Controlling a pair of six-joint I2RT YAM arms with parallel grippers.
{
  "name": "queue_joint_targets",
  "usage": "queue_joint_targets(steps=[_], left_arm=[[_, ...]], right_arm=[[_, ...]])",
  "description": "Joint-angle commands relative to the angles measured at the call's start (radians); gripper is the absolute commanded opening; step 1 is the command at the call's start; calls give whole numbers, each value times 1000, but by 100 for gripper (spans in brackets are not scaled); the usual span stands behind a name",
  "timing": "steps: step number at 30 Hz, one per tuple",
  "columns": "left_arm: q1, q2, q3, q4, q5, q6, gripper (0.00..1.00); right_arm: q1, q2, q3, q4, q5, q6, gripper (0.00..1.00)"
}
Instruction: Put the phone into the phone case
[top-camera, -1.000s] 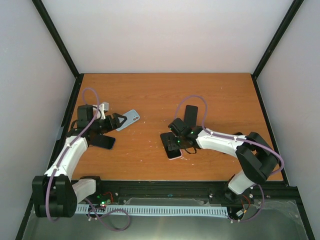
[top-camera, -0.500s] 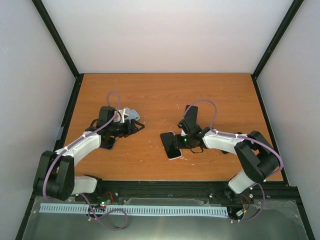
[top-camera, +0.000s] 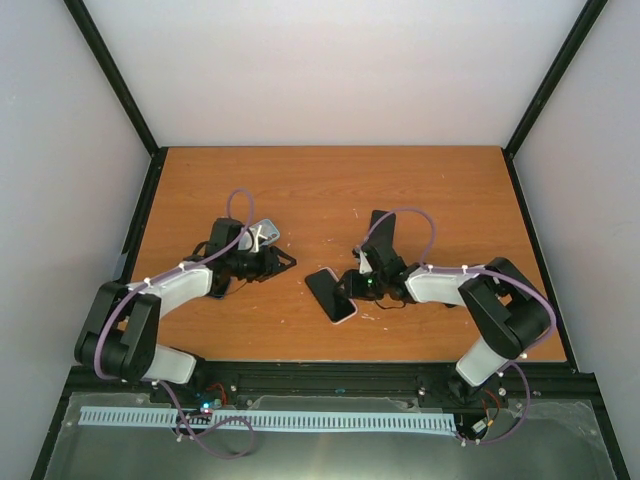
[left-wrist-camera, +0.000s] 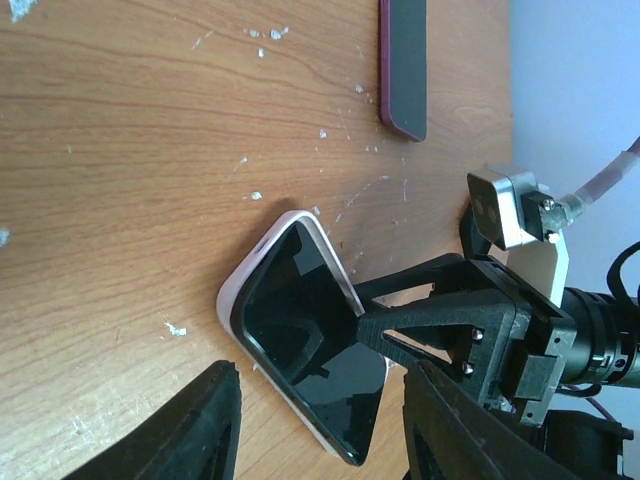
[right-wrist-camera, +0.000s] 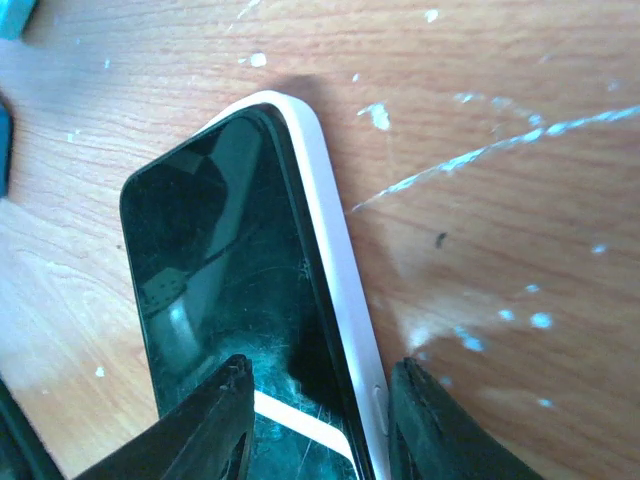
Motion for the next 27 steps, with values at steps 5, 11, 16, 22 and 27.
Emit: queue_joint_targets(steps=[5,11,16,22,27], left_arm=[[-27,44,-16,60,41,-13,45],[-47,20,-59,61,67,-31,57],[-51,49,-126,175,96,-78,56],[-52,89,-114,221,114,-88,53],[-52,80,-47,129,75,-31,49]], right_arm=[[39,-2,-100,119,-60,194,37],[46,-38,-125,33,-8,164,39],[74,-39,-165,81,-27,166,39],[153,-29,-158,123,-21,220,37],[159,-37,-146,130,-13,226,35]])
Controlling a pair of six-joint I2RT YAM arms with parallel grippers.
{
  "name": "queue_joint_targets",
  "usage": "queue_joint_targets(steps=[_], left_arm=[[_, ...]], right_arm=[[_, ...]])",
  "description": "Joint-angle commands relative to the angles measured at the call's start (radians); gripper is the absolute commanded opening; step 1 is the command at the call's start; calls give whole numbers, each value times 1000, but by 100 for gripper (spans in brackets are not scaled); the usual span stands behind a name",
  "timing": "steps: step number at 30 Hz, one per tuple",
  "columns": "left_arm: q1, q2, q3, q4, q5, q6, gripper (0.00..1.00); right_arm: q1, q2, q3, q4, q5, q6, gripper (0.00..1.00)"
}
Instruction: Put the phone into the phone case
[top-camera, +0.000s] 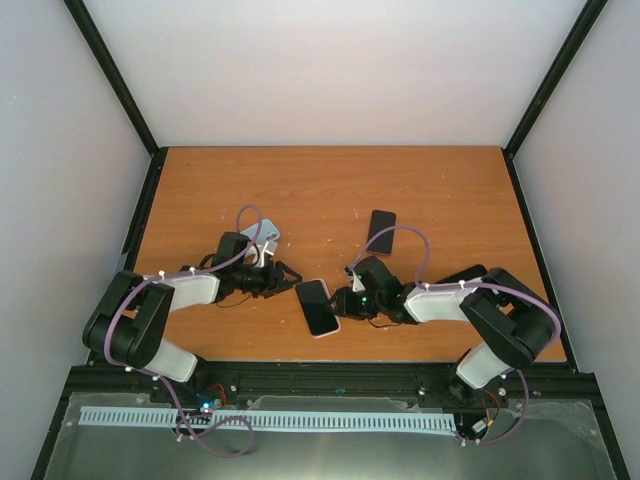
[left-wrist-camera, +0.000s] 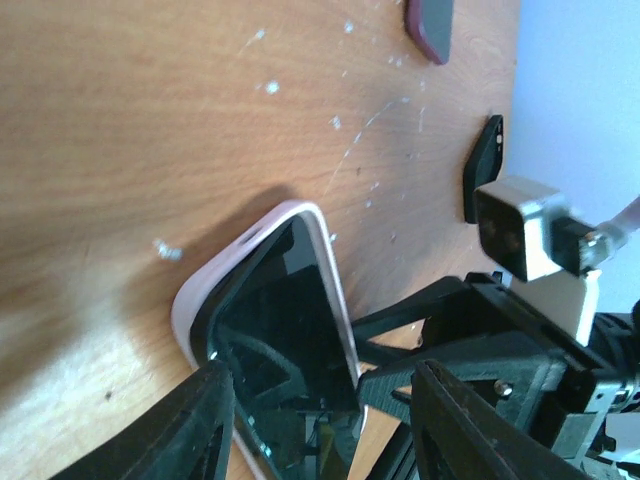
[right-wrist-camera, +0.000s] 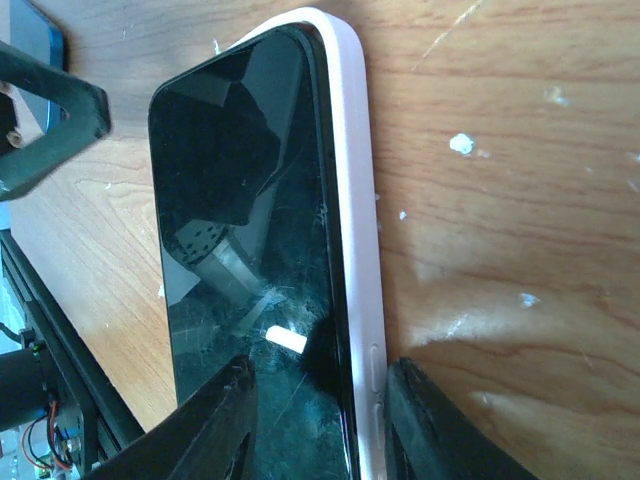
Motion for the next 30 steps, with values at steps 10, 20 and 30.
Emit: queue_joint_targets(steps=[10,20,30], left_arm=[[-12,19,59,-19,5,15,42],[-98,28,-3,-14,-16,-38,45],[-143,-20,-14,-21,-92,-95,45]], right_arm=[[-2,28,-5,-28,62,-12,33],[-2,97,0,42,26,16,29],[-2,62,-34,31,52,54,27]])
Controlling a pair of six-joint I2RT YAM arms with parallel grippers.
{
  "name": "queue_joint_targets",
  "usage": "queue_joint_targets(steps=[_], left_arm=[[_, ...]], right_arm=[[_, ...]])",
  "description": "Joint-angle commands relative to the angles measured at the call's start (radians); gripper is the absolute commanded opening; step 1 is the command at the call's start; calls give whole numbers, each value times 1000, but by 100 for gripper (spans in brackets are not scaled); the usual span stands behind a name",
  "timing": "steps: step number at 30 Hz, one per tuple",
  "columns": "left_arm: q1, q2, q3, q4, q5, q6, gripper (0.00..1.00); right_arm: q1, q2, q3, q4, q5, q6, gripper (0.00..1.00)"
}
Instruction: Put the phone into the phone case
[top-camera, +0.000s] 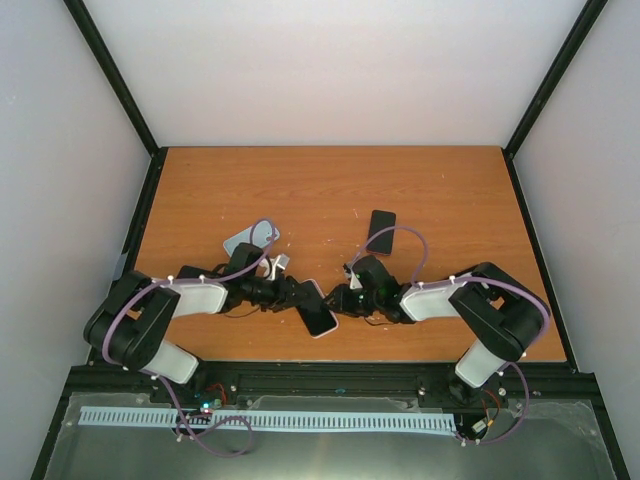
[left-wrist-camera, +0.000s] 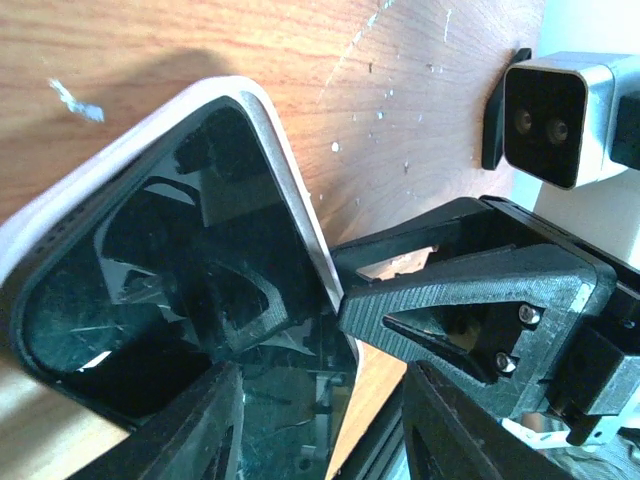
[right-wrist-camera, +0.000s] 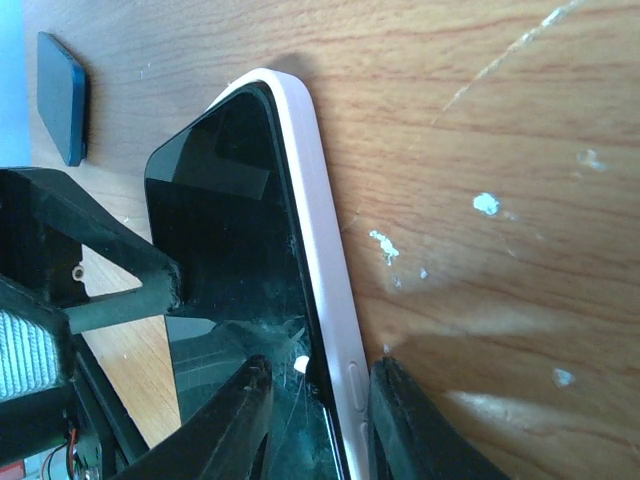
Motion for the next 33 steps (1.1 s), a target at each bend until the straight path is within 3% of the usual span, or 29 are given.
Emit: queue_joint_targets(steps=[1,8,18,21,27,33], left_arm=[[-10,-46,41,-81,-77,3,46],[-10,-186,68,-258,-180,-3,50],[-10,-149,-65,-70,-127,-90,44],[-10,-103,-56,-43,-116,-82,39],[-11,-39,-15,2,-89,-74,17],[-12,62,73,-3,-90,-29,10]], right_arm=[[0,-9,-43,-80,51,10,27],[2,-24,-58,-67,28,14,27],[16,-19,-64,-36,4,9,23],[23,-5,-61,-20,-3,11,23],[32,8,-50,-1,-11,7,23],[32,-10,-79,82,17,68,21]])
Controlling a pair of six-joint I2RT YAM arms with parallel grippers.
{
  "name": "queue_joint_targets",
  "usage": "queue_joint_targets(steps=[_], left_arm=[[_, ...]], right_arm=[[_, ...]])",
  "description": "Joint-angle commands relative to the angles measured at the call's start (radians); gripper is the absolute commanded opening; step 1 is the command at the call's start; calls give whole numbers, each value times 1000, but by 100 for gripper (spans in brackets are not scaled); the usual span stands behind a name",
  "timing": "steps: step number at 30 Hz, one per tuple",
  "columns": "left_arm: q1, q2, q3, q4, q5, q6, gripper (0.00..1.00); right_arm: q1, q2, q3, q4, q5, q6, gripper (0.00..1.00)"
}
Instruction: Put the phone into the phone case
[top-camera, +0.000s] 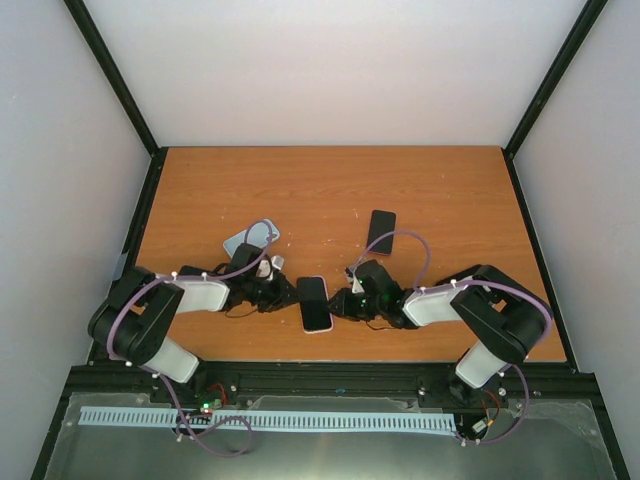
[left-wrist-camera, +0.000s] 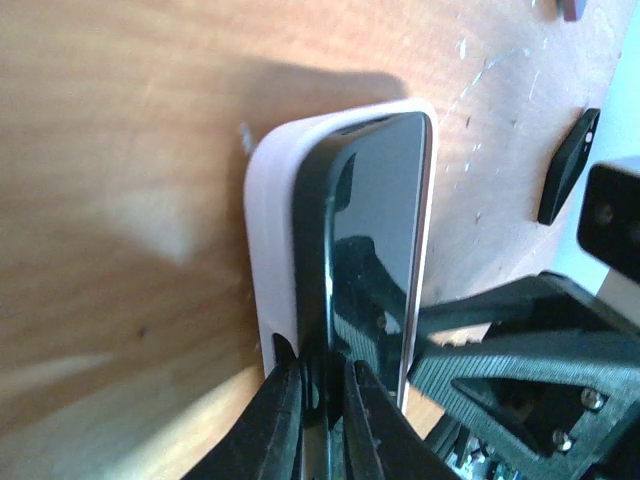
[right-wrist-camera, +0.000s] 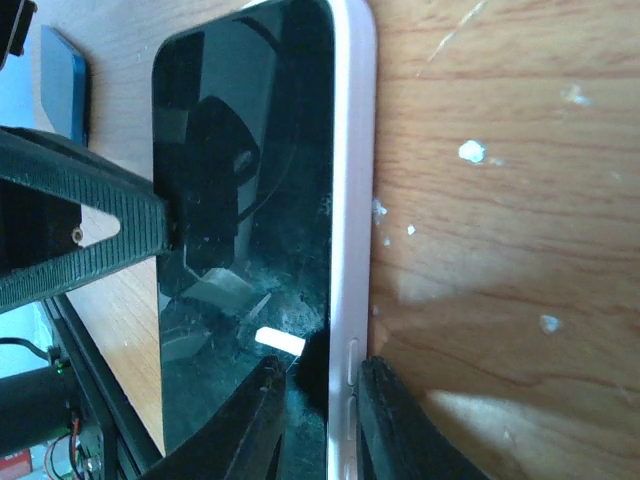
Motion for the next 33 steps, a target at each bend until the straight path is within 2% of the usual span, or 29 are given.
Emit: queue_joint_targets(steps=[1,5,9,11,15,20,24,33], left_arm=[[-12,69,94,40,26,50,9],[-12,85,119,18,31,60,12],[-12,48,111,-47,10,80,31],[-12,12,100,-78,2,93,36],[-12,-29,74,-87,17,99,35],[-12,11,71,-56,22,113,26],[-12,25,74,-40,20,113,21],[-12,51,24,5,15,107,19]], right_arm=[[16,12,-38,57,17,55,21],[17,16,-56,113,35,91,23],[16,7,-65,82,96,99,26],[16,10,-62,57,117,98,27],[15,7,-68,51,152,120,29],[15,15,-67,69,179,128,30],[15,48,-57,111,132,124,31],[11,62,-50,261,45,135,33]])
